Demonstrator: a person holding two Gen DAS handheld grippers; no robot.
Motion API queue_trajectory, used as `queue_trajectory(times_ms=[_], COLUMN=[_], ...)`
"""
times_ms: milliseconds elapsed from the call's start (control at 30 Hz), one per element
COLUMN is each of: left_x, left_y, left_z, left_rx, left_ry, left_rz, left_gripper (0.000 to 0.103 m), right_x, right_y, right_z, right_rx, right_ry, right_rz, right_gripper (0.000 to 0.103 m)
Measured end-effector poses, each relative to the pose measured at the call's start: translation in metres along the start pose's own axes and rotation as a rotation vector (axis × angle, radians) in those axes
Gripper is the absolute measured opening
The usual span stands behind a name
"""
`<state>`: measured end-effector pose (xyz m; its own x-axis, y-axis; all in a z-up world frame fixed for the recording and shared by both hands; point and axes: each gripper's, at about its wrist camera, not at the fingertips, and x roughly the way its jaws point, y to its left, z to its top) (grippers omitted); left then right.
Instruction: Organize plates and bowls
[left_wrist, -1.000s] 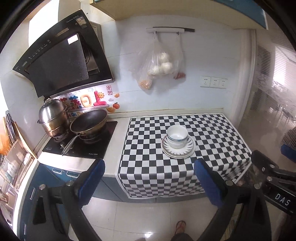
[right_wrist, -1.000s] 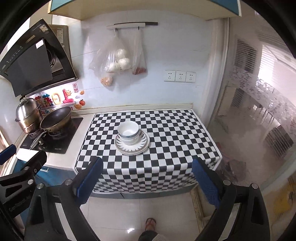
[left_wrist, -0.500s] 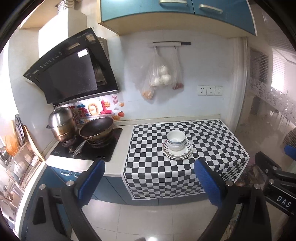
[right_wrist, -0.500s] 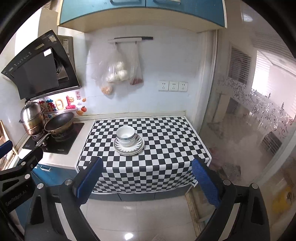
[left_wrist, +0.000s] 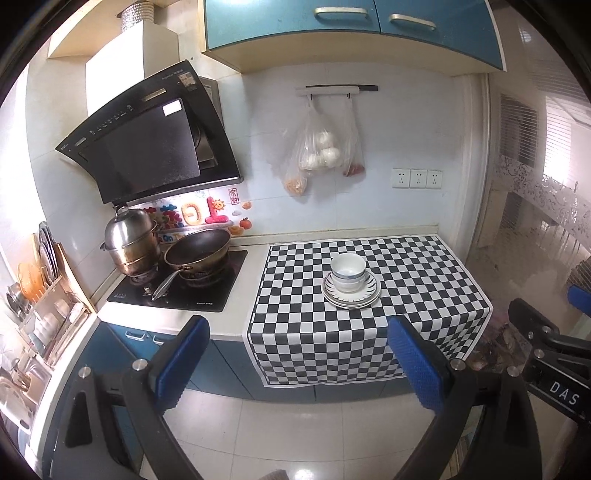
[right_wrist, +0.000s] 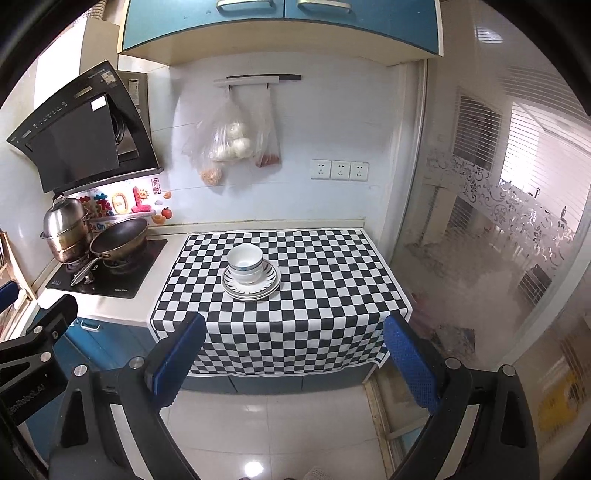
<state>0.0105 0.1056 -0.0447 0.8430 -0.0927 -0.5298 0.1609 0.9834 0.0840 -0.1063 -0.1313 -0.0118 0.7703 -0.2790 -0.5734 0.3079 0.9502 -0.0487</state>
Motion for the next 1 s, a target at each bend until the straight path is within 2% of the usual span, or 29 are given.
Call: queue_trajectory(times_ms=[300,1000], left_x=[-0.0096,-0.0038], left_y=[0.0046,0.0086], left_z=[-0.0016,-0.0004], left_rx=[-0.013,-0.013], left_ry=[-0.008,0.003], left_rz=[0.01,0.016], left_gripper=[0.099,0.099], right_x=[-0.0025,0.0018], right_y=[-0.0038,0.0032], right_z=[0.0001,0.0003], right_rx=[0.002,-0.015], right_ry=[-0.005,0.01], right_rz=[0.001,0.007], right_gripper=[0.099,0.099])
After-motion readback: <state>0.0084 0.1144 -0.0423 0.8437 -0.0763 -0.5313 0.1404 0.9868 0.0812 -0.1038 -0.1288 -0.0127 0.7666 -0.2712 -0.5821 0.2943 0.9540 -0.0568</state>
